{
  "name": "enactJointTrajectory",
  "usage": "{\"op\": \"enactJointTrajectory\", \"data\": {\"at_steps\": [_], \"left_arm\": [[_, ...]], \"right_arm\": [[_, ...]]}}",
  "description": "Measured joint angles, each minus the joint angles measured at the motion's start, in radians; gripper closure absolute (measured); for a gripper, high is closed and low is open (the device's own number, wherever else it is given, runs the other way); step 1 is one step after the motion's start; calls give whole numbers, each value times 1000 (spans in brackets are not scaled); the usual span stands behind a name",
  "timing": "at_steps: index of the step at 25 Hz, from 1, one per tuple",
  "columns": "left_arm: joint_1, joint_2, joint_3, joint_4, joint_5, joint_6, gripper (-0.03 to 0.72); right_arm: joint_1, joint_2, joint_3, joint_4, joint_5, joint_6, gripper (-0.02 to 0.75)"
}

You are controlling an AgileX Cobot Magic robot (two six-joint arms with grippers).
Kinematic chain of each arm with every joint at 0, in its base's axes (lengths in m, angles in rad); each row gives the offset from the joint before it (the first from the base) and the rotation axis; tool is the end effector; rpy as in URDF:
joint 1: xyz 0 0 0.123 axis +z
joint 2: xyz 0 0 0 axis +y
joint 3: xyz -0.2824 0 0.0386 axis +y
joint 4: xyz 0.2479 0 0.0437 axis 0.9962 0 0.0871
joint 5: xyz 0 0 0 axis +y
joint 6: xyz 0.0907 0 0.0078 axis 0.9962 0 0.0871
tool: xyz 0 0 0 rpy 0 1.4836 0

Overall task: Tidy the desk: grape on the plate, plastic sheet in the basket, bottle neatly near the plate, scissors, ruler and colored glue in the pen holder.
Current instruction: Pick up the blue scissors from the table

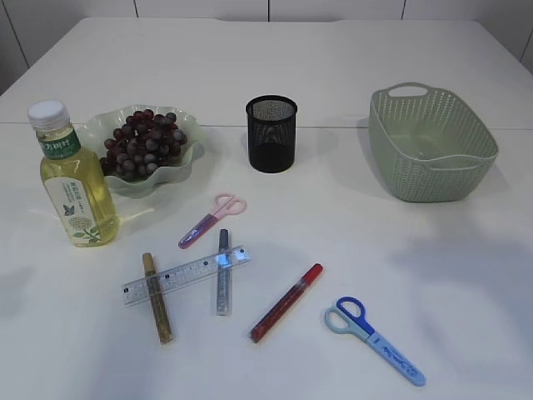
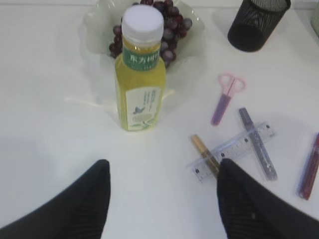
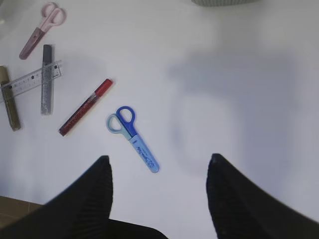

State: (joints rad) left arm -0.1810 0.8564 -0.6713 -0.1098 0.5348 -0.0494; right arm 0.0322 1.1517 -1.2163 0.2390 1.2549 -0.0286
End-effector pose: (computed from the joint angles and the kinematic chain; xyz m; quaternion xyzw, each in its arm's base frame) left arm 0.1655 -0.0355 0.3053 0.0292 0.8907 -0.0979 0.4430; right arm 0.2047 0.0271 0.3774 -0.0196 0.9657 0.1192 0.2299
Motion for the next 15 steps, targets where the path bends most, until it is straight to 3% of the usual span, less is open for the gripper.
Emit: {"op": "enactJointTrajectory", "data": {"at_steps": [15], "left_arm": [[0,27,-262,-18,574,-20,202]], "right_arm": [[298,106,42,-14,-6,18,259]]}}
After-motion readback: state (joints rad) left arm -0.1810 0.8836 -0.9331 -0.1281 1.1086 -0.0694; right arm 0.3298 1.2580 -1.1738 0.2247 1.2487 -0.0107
